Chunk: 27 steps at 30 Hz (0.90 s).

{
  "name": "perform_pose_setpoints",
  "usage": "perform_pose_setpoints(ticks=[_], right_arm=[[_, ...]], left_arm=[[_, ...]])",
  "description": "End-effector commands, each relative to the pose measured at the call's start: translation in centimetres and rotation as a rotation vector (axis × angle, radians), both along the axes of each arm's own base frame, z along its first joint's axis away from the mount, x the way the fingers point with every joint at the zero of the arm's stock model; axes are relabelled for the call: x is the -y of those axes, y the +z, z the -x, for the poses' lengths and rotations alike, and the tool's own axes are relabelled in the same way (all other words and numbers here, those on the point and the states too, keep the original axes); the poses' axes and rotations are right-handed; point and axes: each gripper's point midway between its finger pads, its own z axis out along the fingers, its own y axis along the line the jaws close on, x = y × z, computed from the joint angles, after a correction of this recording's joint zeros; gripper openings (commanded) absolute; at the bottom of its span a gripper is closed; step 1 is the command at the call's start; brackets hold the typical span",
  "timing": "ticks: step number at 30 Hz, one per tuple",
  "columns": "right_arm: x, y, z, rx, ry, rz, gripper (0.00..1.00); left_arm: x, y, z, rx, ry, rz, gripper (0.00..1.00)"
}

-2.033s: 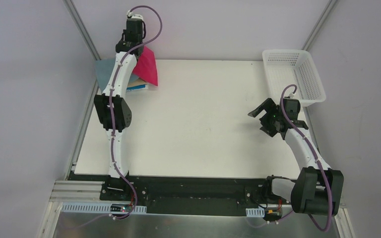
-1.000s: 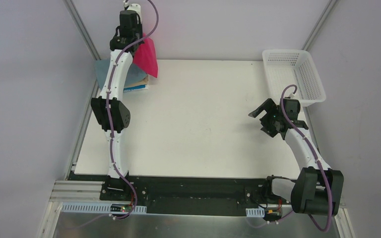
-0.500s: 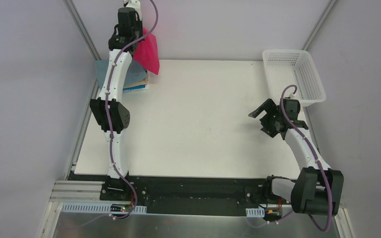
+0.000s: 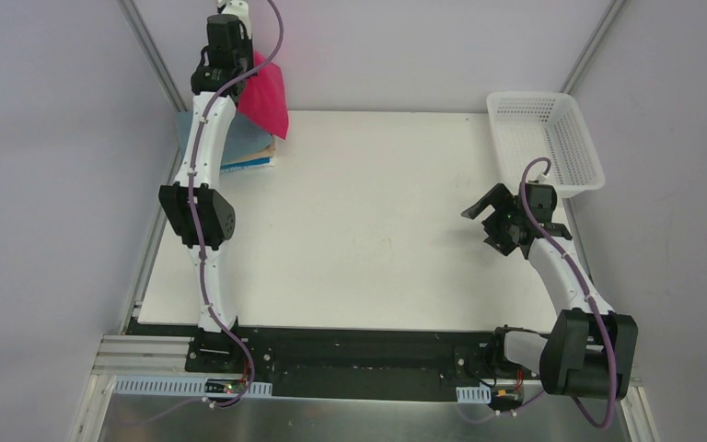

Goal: Fold and stack the t-shirts
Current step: Put the neatly folded tshirt into the corner of the board with the left arm

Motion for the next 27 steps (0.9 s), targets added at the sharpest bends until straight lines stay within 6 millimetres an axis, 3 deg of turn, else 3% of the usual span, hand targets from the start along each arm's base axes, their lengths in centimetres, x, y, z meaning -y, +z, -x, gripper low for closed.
perform_pose_setpoints(ticks=[1, 5, 12, 16, 20, 27], right_arm=[[0.5, 0.8, -0.9, 0.016, -0.002, 0.018, 0.99], [0.6, 0.5, -0.8, 0.004, -0.005, 0.019, 0.99], [0.6, 0.6, -0.7, -0.002, -0.006, 0.022, 0.99], [0.6, 0.7, -0.6, -0.006, -0.009, 0.023, 0.99], [0.7, 0.8, -0.6, 0.000, -0.013, 0.025, 0.99], [0.7, 0.9, -0.8, -0.003, -0.014, 0.022, 0.99]], left_arm=[[-3.6, 5.5, 1.8, 0.121, 0.053, -0.012, 0.00], [-5.6, 2.4, 1.5, 0.053, 0.036, 0.002, 0.00], [-9.9, -4.8, 1.0, -0.098, 0.040, 0.002, 0.00], [-12.4, -7.2, 1.1, -0.147, 0.053, 0.027, 0.00], [-13.8, -8.2, 1.1, -0.158, 0.061, 0.081, 0.00], [-13.4, -6.2, 0.2, -0.100, 0.046, 0.114, 0.00]])
